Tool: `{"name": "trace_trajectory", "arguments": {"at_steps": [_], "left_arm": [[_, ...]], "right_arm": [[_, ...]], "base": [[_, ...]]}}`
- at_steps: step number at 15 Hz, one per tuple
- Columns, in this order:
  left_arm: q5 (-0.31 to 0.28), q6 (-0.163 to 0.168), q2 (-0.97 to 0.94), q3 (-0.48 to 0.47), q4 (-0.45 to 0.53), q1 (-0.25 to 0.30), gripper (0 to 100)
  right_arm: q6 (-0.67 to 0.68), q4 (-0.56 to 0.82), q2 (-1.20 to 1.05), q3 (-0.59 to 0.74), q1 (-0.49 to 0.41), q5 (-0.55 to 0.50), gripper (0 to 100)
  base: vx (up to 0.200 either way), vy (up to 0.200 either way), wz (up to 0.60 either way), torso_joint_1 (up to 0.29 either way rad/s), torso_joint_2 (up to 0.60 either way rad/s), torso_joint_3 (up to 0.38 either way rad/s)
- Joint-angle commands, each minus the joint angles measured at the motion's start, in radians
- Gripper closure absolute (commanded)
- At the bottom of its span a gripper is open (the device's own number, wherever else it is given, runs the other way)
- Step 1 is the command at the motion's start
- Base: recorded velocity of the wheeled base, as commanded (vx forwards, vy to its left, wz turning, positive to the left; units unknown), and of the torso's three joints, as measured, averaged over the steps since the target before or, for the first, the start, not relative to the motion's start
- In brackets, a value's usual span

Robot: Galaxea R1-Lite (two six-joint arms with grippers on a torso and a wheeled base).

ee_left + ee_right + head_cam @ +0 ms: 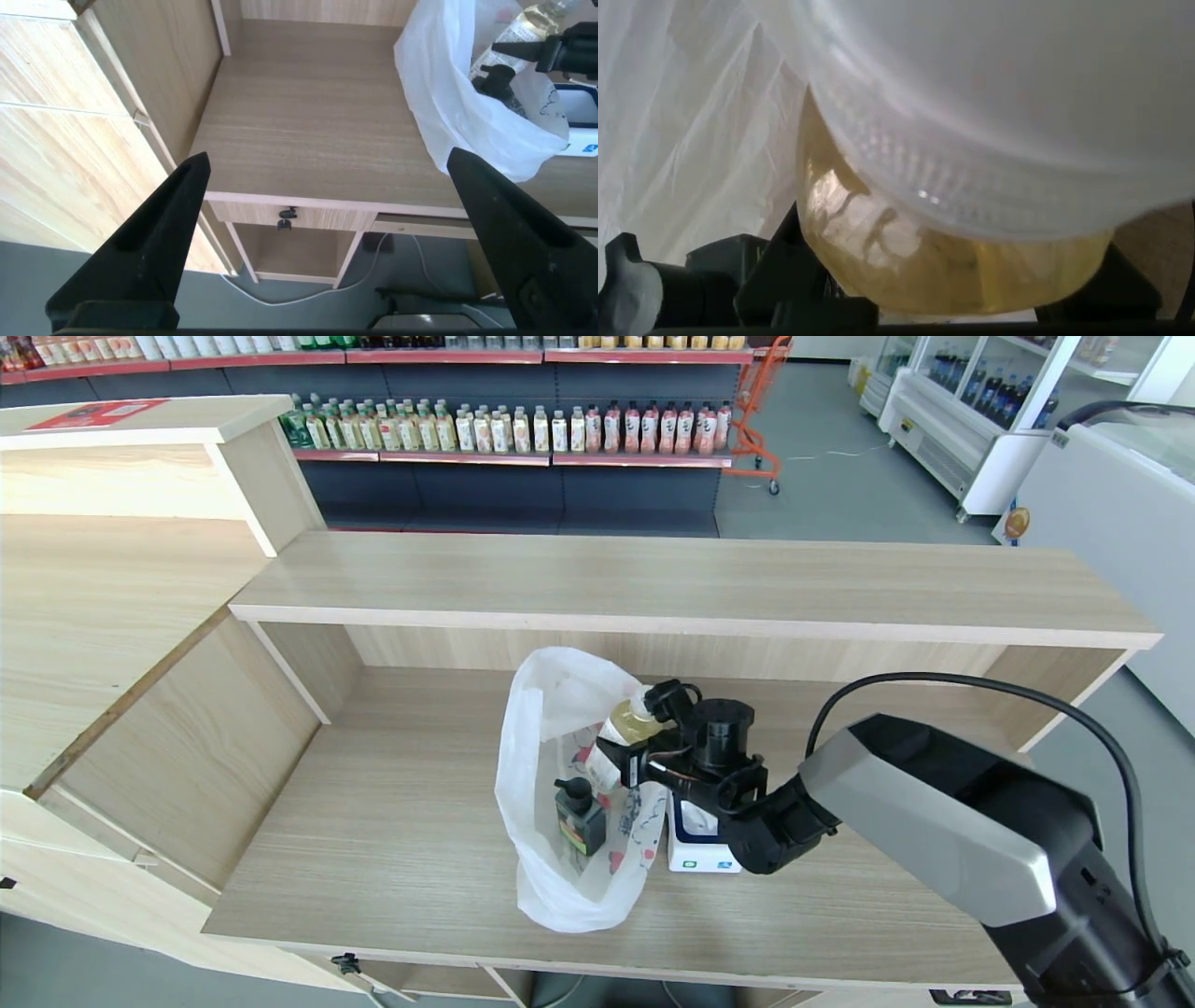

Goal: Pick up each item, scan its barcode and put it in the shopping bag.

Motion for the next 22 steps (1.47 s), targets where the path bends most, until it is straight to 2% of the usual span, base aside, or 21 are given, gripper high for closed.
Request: {"name": "trace_trajectory", "arguments": {"at_steps": [1,5,9,12,15,22], "left_arm": [[0.0,0.0,0.0,0.0,0.0,0.001,0],[0.0,0.0,0.0,0.0,0.0,0.001,0],[0.0,0.0,0.0,0.0,0.0,0.0,0],[0.0,0.0,0.0,0.0,0.0,0.0,0],[0.0,0.0,0.0,0.0,0.0,0.0,0],[0.0,0.0,0.0,0.0,0.0,0.001,0]], "right_arm": [[0.001,0.0,0.012,-0.01,0.0,0.003,0],[0.024,0.002,-0.032,0.017,-0.004,0.034,0],[0.168,0.008,-0.14,0.109,-0.023,0.043,0],[0.266,0.006,-0.279,0.261,-0.036,0.045,0],[0.345,0.003,-0.382,0.35,-0.038,0.045,0],[0.349,-0.064,-0.663,0.705,-0.061,0.045,0]], "base": [[0.0,0.0,0.0,0.0,0.0,0.0],[0.0,0.0,0.0,0.0,0.0,0.0],[0.0,0.0,0.0,0.0,0.0,0.0],[0.0,0.0,0.0,0.0,0.0,0.0],[0.0,0.0,0.0,0.0,0.0,0.0],[0.0,0.0,0.0,0.0,0.0,0.0]]}}
